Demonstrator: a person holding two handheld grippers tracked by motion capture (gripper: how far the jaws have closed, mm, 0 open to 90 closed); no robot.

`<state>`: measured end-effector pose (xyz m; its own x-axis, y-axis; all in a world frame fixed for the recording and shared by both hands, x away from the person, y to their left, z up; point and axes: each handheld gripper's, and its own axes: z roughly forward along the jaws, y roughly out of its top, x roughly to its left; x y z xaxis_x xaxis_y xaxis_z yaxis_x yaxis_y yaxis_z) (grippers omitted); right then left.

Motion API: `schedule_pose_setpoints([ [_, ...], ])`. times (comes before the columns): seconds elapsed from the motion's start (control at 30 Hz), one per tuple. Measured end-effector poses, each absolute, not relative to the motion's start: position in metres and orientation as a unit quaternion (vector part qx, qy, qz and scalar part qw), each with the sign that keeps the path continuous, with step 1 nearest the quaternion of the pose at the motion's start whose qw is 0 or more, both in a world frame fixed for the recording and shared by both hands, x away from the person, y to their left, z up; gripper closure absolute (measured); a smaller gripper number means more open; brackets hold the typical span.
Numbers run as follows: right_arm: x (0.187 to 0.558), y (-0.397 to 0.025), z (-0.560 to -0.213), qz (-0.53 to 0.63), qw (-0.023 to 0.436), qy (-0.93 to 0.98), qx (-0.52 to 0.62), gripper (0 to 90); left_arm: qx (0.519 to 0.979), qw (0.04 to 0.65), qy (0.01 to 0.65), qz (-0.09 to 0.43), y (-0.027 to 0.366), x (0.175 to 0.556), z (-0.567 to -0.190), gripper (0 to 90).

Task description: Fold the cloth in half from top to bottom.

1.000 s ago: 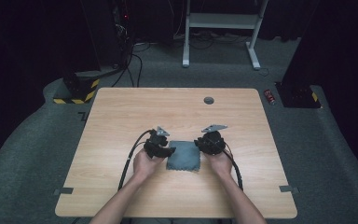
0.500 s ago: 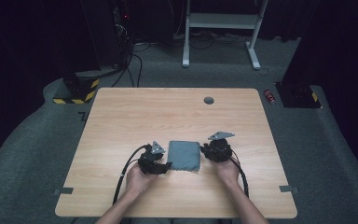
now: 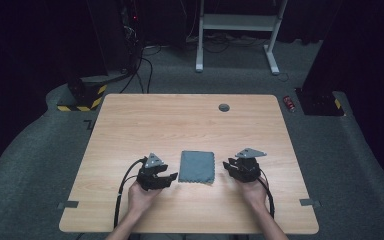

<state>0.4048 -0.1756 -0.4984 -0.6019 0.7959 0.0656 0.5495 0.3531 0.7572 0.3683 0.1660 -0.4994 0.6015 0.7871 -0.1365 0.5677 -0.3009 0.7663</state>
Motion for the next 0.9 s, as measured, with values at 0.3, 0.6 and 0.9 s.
schedule_pose_setpoints([
  [0.3,0.389,-0.189,-0.5,0.392,0.166,0.798,0.426,66.6,0.78,0.414,0.445,0.148,0.184,0.364,-0.501,44.4],
  [0.6,0.375,-0.2,-0.505,0.387,0.175,0.795,0.434,65.8,0.769,0.406,0.469,0.153,0.202,0.361,-0.51,44.0],
  [0.9,0.367,-0.207,-0.506,0.389,0.178,0.79,0.439,65.6,0.76,0.406,0.481,0.159,0.212,0.358,-0.515,44.1],
])
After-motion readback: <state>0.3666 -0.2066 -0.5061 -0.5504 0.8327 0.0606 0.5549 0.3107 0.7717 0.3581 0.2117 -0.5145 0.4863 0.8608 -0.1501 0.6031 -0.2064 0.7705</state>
